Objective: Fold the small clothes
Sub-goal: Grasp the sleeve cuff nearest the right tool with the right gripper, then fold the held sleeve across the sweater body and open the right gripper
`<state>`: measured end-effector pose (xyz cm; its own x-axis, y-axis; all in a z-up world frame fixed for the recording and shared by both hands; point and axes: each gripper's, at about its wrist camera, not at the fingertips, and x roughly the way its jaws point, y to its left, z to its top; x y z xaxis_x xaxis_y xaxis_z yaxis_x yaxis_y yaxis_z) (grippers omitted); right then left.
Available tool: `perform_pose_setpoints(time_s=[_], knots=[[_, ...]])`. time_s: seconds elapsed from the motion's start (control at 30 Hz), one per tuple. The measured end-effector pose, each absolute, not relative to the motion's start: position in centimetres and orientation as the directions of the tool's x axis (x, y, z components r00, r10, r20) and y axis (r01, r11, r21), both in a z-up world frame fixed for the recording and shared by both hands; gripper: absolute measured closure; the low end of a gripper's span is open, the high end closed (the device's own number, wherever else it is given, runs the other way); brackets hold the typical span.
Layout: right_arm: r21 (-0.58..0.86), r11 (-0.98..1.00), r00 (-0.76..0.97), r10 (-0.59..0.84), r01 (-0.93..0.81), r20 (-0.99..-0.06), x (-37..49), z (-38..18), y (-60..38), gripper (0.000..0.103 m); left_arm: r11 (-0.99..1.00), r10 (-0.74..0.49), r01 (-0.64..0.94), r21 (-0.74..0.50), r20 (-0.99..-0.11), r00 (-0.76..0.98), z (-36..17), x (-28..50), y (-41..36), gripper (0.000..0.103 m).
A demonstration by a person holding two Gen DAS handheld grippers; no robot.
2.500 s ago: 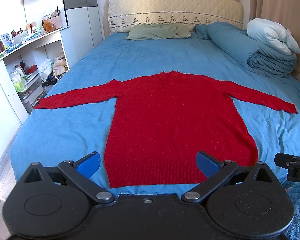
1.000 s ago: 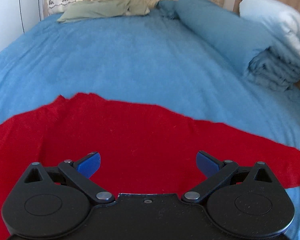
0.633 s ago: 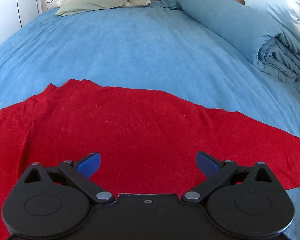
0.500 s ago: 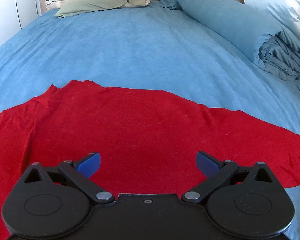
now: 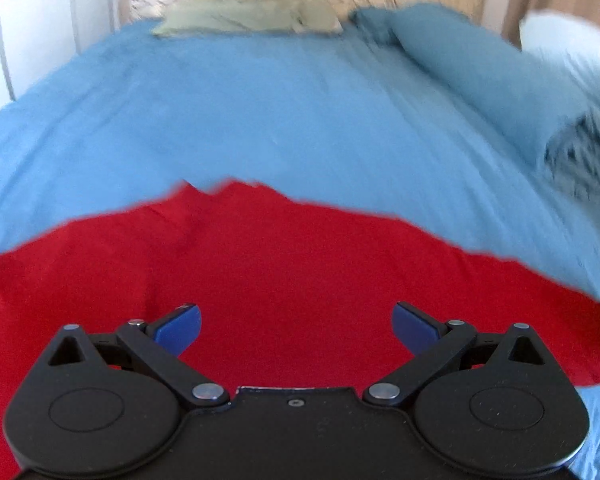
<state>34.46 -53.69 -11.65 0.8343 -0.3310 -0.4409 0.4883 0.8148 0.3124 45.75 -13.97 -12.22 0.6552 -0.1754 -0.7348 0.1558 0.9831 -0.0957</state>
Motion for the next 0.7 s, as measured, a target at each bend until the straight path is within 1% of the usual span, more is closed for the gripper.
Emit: perform_pose_setpoints(time_s=[0.13, 0.23, 0.3, 0.37, 0.43, 0.53, 0.6, 0.63, 0.7], knots=[[0.334, 0.904, 0.923, -0.139, 0.266, -0.359, 39.1, -7.8, -44.7, 0.083, 0.989, -0.148, 0.111, -0.098, -0.664, 0.733, -9.5, 44.6, -8.8, 0.0], [0.329, 0.94, 0.944, 0.022, 0.092, -0.328, 42.4, -7.1, -36.5, 0.083, 0.996, -0.086, 0.057, -0.065, -0.655, 0.751, -8.5, 44.0, -4.6, 0.0], [0.323, 0.946, 0.938, 0.126, -0.016, -0.323, 43.9, -8.0, -31.2, 0.083, 0.999, -0.047, 0.022, -0.047, -0.655, 0.754, -8.4, 43.5, -1.6, 0.0], [0.304, 0.947, 0.913, 0.212, -0.104, -0.348, 45.3, -10.1, -25.4, 0.083, 0.999, -0.035, 0.01, -0.042, -0.667, 0.745, -8.7, 43.0, 0.9, 0.0], [0.27, 0.948, 0.874, 0.268, -0.166, -0.405, 46.3, -13.4, -20.1, 0.083, 0.999, -0.031, 0.003, -0.042, -0.691, 0.722, -9.3, 42.8, 3.2, 0.0], [0.232, 0.952, 0.811, 0.292, -0.198, -0.507, 47.2, -18.3, -15.4, 0.084, 0.999, -0.035, 0.001, -0.047, -0.713, 0.7, -10.5, 42.4, 5.2, 0.0], [0.211, 0.955, 0.781, 0.293, -0.209, -0.552, 47.3, -20.6, -13.7, 0.083, 0.999, -0.044, 0.008, -0.053, -0.719, 0.693, -11.2, 42.2, 5.9, 0.0], [0.189, 0.957, 0.77, 0.29, -0.221, -0.568, 47.0, -21.6, -13.1, 0.083, 0.999, -0.043, 0.012, -0.048, -0.72, 0.693, -11.6, 42.1, 6.2, 0.0], [0.148, 0.96, 0.771, 0.281, -0.239, -0.571, 46.5, -22.6, -12.0, 0.083, 0.999, -0.043, 0.027, -0.033, -0.719, 0.694, -12.3, 42.1, 6.1, 0.0]])
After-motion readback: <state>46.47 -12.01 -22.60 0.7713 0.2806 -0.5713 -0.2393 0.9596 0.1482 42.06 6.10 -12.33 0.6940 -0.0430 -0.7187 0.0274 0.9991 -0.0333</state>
